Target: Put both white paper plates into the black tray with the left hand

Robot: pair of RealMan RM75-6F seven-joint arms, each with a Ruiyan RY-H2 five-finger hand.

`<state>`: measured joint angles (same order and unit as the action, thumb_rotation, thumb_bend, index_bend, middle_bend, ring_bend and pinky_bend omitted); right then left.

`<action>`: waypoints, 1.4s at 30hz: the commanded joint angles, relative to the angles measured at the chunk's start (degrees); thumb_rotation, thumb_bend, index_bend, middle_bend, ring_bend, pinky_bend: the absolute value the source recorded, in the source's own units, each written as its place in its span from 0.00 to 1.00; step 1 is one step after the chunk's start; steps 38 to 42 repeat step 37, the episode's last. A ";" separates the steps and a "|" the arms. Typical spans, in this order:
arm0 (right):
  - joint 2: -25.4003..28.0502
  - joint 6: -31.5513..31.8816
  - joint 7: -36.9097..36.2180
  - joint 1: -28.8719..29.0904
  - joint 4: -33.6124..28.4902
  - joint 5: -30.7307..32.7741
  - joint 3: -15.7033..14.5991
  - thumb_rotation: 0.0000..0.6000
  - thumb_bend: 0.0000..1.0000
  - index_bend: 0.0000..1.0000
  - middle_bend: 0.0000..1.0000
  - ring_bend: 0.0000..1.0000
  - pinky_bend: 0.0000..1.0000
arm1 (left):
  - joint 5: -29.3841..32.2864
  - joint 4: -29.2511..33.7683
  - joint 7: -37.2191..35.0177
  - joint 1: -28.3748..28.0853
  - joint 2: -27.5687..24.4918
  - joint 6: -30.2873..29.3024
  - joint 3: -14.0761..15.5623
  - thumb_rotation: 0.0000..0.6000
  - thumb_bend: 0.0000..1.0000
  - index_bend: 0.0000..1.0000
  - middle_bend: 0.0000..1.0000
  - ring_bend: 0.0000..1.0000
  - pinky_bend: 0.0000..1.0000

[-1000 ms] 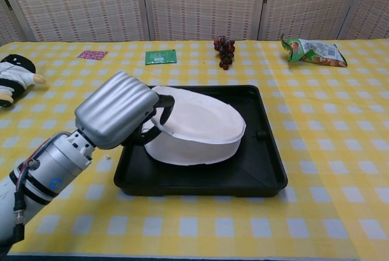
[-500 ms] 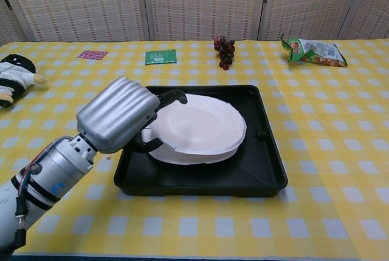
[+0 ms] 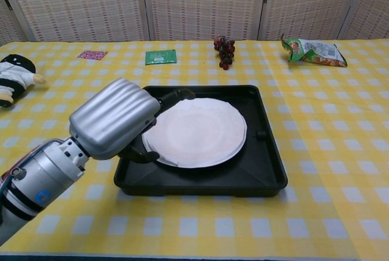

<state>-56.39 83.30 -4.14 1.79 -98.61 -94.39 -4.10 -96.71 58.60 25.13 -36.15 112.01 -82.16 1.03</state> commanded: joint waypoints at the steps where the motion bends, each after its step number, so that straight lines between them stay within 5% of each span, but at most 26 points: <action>1: 0.00 0.09 -0.03 -0.03 0.01 -0.27 -0.11 1.00 0.38 0.00 0.00 0.00 0.00 | -1.05 6.07 2.94 1.12 -3.88 -1.22 -0.09 1.00 0.16 0.18 1.00 1.00 1.00; 5: 0.02 -0.03 -0.06 0.05 0.04 -0.67 -0.28 1.00 0.38 0.00 0.00 0.00 0.00 | -2.42 11.00 1.59 3.36 -8.23 -6.69 -0.85 1.00 0.17 0.18 1.00 0.99 1.00; 8: -0.08 -0.48 0.12 0.26 0.03 -0.82 -0.39 1.00 0.38 0.00 0.00 0.00 0.00 | 0.07 16.27 0.26 6.65 -12.51 -9.10 -1.46 1.00 0.17 0.23 0.83 0.81 0.95; 12: -0.29 -0.98 0.48 0.50 0.00 -0.99 -0.51 1.00 0.38 0.00 0.00 0.00 0.00 | 7.60 26.07 1.40 11.50 -20.79 -8.60 -2.25 1.00 0.18 0.17 0.40 0.35 0.39; 14: -0.54 -1.24 0.69 0.64 -0.02 -0.94 -0.48 1.00 0.38 0.00 0.00 0.00 0.00 | 10.65 28.78 1.68 14.32 -24.76 -10.88 -3.60 1.00 0.18 0.16 0.31 0.24 0.24; 20: -1.44 -2.12 1.46 1.25 0.15 -0.91 -0.28 1.00 0.38 0.00 0.00 0.00 0.00 | 20.20 35.58 -2.89 20.09 -36.29 -8.69 -4.10 1.00 0.17 0.11 0.17 0.09 0.03; 27: -2.55 -3.89 3.40 2.17 -0.15 -0.23 -0.02 1.00 0.38 0.00 0.00 0.00 0.00 | 22.12 41.47 -10.63 27.21 -44.67 -9.70 -0.63 1.00 0.17 0.04 0.06 0.00 0.00; 33: -3.36 -5.84 4.23 3.26 -0.20 0.61 0.26 1.00 0.38 0.00 0.00 0.00 0.00 | 20.99 41.75 -12.17 29.65 -46.24 -8.35 1.71 1.00 0.17 0.06 0.05 0.00 0.00; 42: -3.80 -6.86 4.89 3.87 -0.05 0.92 0.32 1.00 0.38 0.00 0.00 0.00 0.00 | 20.03 42.16 -10.32 30.26 -46.31 -9.25 1.16 1.00 0.17 0.05 0.05 0.00 0.00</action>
